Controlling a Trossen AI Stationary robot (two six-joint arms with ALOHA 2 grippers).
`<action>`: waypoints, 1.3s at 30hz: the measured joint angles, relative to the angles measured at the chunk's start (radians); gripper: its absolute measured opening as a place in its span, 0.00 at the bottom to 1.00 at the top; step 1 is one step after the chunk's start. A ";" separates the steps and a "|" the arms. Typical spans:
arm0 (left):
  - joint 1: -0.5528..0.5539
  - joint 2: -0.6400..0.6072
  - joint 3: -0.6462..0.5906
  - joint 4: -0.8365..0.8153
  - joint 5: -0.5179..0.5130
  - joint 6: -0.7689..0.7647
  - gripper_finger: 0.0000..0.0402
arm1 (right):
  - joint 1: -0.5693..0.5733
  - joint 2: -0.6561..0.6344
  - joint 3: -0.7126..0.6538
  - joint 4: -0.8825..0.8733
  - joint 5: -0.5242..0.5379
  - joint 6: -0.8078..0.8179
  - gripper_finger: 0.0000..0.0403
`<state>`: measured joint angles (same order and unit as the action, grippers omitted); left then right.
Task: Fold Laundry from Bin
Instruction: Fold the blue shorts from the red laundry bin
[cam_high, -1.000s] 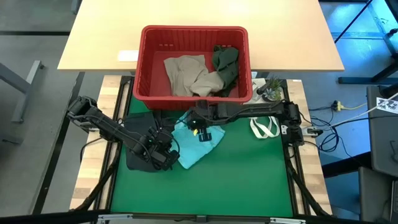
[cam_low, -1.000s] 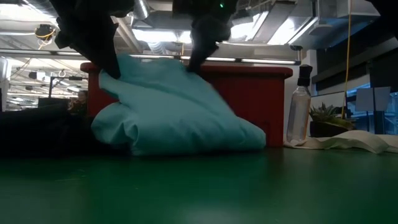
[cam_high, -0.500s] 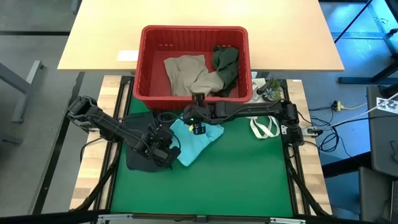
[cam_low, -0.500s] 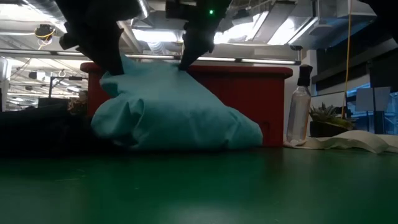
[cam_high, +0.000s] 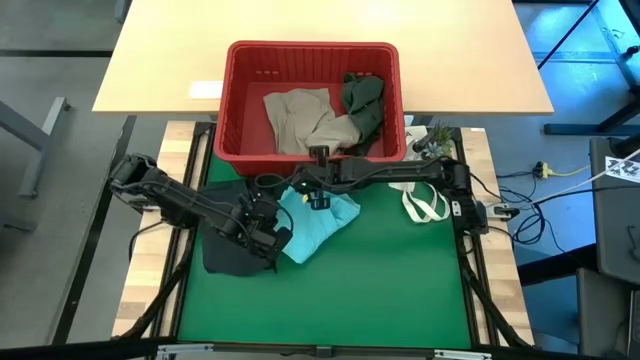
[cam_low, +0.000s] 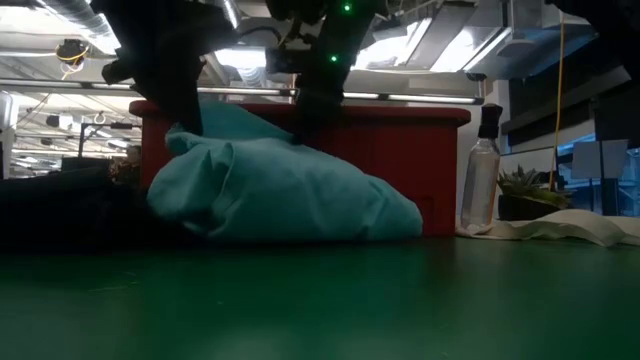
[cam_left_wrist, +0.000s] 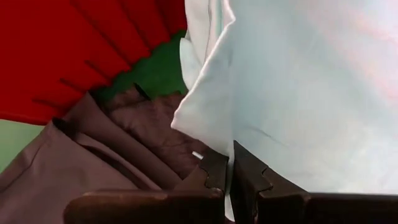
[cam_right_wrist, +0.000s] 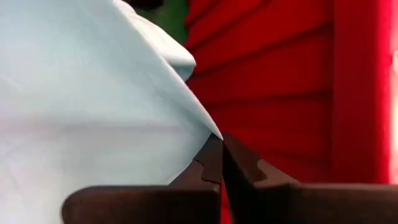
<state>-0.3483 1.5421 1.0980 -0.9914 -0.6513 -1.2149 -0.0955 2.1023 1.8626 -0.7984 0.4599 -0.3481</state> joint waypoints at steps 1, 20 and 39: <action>0.003 0.007 0.000 -0.003 0.003 0.018 0.00 | -0.001 0.002 0.000 0.000 -0.003 0.000 0.01; 0.067 0.056 0.000 -0.007 0.018 0.157 0.33 | -0.004 0.014 0.000 -0.012 -0.017 -0.049 0.09; 0.075 0.054 -0.001 -0.065 0.022 0.144 0.49 | 0.000 0.014 0.000 -0.013 0.030 -0.050 0.48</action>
<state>-0.2733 1.5959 1.0969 -1.0566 -0.6296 -1.0710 -0.0956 2.1159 1.8626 -0.8116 0.4897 -0.3978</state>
